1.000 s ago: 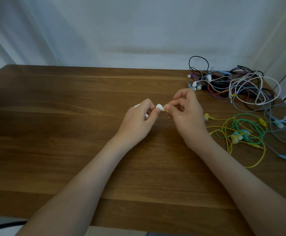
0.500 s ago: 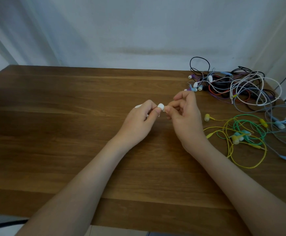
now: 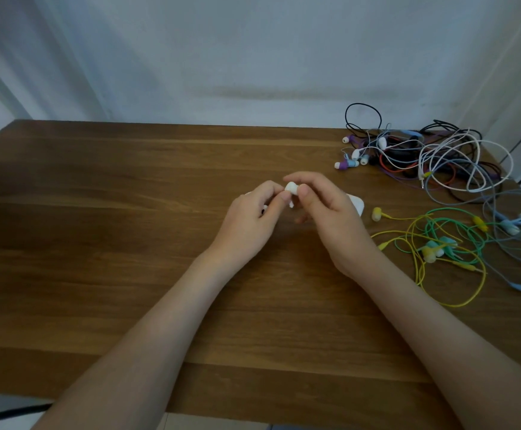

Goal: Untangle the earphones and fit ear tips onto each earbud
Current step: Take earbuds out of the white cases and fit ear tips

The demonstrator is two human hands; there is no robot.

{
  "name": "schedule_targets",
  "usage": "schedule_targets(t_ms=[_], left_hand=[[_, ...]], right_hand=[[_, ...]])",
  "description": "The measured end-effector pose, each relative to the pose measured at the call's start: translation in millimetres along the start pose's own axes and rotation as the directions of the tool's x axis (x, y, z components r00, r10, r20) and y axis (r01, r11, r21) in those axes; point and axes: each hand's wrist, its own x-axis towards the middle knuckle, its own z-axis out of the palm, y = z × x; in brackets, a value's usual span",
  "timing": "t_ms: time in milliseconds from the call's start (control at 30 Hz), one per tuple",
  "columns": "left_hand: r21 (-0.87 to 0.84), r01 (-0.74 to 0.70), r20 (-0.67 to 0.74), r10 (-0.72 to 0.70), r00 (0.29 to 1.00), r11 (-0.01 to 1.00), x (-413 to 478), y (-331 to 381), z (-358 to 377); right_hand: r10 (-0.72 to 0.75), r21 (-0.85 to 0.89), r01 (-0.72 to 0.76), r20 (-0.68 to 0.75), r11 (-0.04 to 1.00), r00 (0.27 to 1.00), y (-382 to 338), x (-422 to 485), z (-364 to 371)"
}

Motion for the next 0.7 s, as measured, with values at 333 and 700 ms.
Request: schedule_targets(t_ms=[333, 700], left_hand=[[0.257, 0.092, -0.322, -0.005, 0.947, 0.962, 2, -4, -12], [0.505, 0.212, -0.086, -0.195, 0.977, 0.837, 3, -17, -12]], right_hand=[[0.024, 0.053, -0.018, -0.125, 0.998, 0.992, 4, 6, -4], [-0.008, -0.123, -0.006, -0.112, 0.992, 0.994, 4, 7, -5]])
